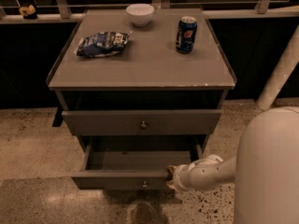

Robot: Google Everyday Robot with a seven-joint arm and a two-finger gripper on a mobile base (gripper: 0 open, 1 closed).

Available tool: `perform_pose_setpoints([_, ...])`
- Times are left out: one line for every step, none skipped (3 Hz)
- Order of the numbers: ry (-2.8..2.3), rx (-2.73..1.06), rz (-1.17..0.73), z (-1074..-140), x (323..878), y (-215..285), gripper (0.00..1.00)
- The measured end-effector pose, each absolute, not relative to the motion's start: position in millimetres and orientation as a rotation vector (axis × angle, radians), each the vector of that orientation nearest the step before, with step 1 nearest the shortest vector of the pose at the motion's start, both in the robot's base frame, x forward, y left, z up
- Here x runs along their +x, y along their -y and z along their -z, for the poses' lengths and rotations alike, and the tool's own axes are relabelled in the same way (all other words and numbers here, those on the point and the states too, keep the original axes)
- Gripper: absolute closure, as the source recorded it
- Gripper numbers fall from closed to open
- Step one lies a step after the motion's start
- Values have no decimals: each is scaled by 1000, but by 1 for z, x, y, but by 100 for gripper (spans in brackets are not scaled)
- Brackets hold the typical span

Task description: Open middle drawer

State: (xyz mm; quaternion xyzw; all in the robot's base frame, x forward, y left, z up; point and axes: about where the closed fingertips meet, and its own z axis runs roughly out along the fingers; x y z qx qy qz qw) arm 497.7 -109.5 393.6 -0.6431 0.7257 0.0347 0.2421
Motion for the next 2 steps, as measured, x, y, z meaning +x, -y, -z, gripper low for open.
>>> perform_pose_setpoints([-1984, -1758, -95, -394, 498, 110, 100])
perform_pose_setpoints([-1994, -1757, -100, -392, 495, 112, 100])
